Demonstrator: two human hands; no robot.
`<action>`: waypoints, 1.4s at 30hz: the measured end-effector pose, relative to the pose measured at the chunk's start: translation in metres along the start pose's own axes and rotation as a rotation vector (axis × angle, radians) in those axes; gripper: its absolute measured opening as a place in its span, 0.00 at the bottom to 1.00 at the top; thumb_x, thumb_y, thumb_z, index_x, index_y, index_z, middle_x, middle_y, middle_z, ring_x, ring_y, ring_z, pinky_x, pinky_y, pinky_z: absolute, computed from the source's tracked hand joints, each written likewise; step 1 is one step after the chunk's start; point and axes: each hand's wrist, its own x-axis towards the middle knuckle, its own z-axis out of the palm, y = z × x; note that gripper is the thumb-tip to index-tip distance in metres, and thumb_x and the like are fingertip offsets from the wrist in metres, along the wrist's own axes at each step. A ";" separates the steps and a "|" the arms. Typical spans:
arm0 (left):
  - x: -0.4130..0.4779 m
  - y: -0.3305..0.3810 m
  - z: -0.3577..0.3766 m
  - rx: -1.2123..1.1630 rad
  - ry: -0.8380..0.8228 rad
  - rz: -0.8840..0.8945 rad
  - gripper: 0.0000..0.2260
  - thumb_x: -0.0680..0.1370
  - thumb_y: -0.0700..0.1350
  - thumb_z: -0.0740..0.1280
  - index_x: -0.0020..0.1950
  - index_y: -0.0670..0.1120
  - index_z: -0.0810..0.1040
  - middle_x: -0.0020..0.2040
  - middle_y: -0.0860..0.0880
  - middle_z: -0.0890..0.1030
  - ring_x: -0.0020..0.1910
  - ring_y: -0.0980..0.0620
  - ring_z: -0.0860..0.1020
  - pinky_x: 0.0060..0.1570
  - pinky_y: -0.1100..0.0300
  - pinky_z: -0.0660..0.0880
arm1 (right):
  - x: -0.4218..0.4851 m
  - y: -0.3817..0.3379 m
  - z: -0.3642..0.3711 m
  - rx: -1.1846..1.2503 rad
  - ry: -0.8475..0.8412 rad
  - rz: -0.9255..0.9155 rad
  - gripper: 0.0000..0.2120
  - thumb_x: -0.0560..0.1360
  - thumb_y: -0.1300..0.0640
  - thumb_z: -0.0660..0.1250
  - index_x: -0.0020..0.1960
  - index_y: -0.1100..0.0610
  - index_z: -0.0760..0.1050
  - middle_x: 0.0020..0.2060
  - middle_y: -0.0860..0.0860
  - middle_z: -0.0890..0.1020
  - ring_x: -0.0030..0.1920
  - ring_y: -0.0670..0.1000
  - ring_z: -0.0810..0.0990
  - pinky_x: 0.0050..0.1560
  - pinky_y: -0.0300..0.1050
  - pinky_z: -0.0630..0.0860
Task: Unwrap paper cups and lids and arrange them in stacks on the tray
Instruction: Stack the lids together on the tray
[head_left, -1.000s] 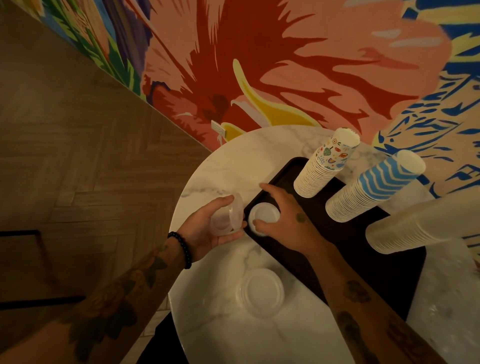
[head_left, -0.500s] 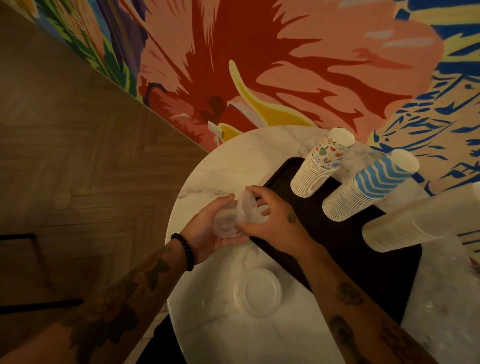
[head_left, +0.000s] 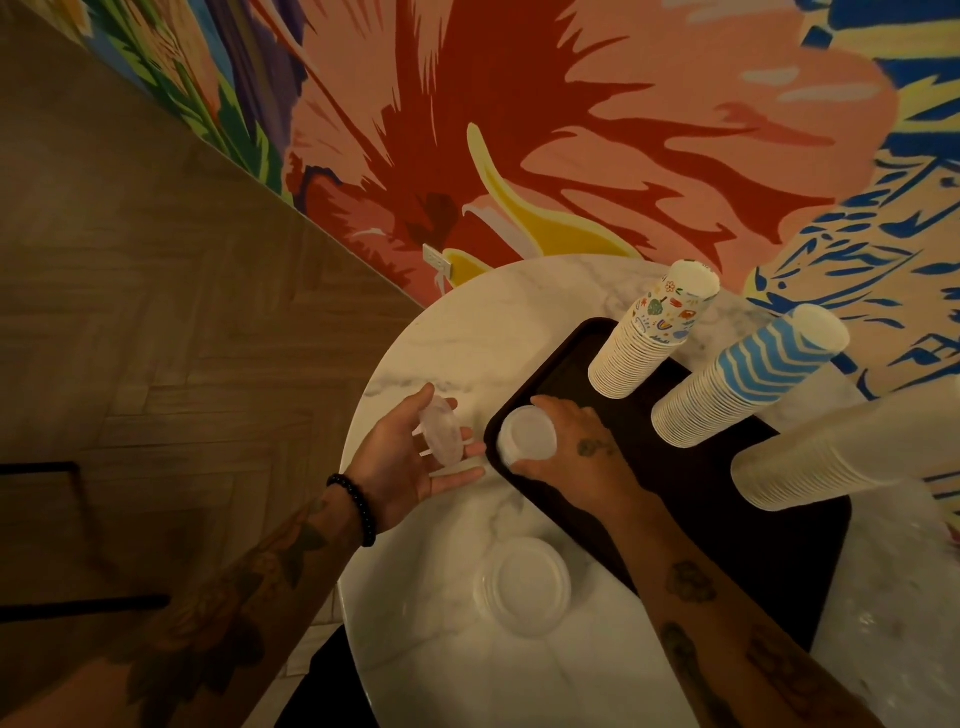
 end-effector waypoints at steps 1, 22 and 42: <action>0.000 0.000 0.000 0.000 0.003 0.000 0.22 0.79 0.58 0.65 0.66 0.45 0.76 0.65 0.35 0.76 0.57 0.37 0.82 0.50 0.39 0.81 | 0.000 0.002 0.002 0.009 0.006 0.005 0.42 0.70 0.43 0.77 0.78 0.50 0.61 0.73 0.50 0.69 0.72 0.53 0.66 0.72 0.51 0.66; 0.000 0.000 0.035 0.279 -0.175 -0.006 0.33 0.74 0.70 0.62 0.67 0.47 0.78 0.60 0.39 0.82 0.58 0.41 0.82 0.51 0.48 0.82 | -0.022 -0.043 -0.022 0.506 0.012 -0.236 0.32 0.67 0.50 0.81 0.67 0.49 0.73 0.64 0.43 0.77 0.64 0.40 0.75 0.52 0.22 0.69; 0.029 -0.025 -0.043 1.921 0.336 0.375 0.32 0.72 0.62 0.71 0.74 0.58 0.67 0.76 0.50 0.60 0.76 0.45 0.57 0.71 0.43 0.63 | -0.007 -0.002 0.003 0.029 0.062 -0.004 0.29 0.70 0.42 0.77 0.66 0.48 0.71 0.67 0.47 0.70 0.67 0.50 0.69 0.67 0.52 0.71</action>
